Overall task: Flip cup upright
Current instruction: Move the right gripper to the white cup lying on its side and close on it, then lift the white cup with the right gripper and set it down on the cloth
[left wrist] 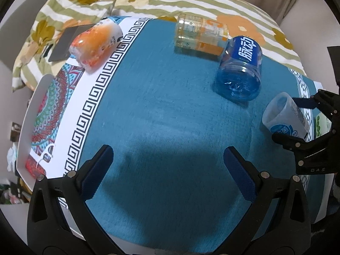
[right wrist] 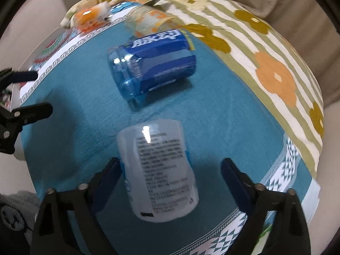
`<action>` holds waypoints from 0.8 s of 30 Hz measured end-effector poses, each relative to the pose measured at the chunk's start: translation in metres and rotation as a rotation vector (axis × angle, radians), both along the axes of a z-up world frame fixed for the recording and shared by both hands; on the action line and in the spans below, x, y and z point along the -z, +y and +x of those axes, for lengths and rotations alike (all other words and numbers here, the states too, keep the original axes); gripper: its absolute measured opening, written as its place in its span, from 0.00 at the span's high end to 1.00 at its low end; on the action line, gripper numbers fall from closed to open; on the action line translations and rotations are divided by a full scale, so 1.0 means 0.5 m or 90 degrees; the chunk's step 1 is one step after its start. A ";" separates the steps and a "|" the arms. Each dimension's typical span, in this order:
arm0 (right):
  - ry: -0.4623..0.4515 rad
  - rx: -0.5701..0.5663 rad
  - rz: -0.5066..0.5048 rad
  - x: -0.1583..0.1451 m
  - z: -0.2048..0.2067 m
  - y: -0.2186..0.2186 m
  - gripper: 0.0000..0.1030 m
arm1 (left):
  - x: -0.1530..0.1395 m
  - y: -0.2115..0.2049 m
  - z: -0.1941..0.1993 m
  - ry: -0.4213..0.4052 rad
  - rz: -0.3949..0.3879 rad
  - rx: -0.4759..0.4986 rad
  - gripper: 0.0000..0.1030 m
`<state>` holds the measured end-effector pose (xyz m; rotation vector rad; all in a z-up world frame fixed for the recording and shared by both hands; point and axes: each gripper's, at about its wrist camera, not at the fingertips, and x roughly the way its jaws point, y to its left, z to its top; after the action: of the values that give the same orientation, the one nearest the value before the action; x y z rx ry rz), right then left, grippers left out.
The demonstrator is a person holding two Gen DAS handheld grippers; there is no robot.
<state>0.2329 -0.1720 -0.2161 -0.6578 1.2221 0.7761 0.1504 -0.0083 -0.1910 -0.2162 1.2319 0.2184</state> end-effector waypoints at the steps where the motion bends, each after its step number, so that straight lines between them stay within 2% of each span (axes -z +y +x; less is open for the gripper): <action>1: 0.006 -0.010 -0.004 0.002 -0.002 0.004 0.27 | 0.001 0.000 0.000 0.000 -0.001 -0.001 0.00; 5: 0.025 -0.023 -0.008 0.007 -0.009 0.010 0.43 | 0.004 -0.004 -0.002 0.000 -0.008 -0.004 0.00; 15: 0.028 0.025 0.009 -0.022 -0.022 0.009 0.44 | -0.014 -0.016 -0.010 -0.006 -0.016 0.028 0.00; 20: 0.034 0.090 0.032 -0.053 -0.035 0.011 0.44 | -0.045 -0.008 -0.029 -0.019 -0.014 0.068 0.00; 24: 0.045 0.169 0.056 -0.076 -0.068 0.014 0.44 | -0.070 0.011 -0.052 -0.029 -0.011 0.107 0.00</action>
<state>0.1989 -0.1651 -0.1781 -0.3891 1.3004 0.6308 0.1242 -0.0026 -0.1563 -0.1313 1.1997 0.0576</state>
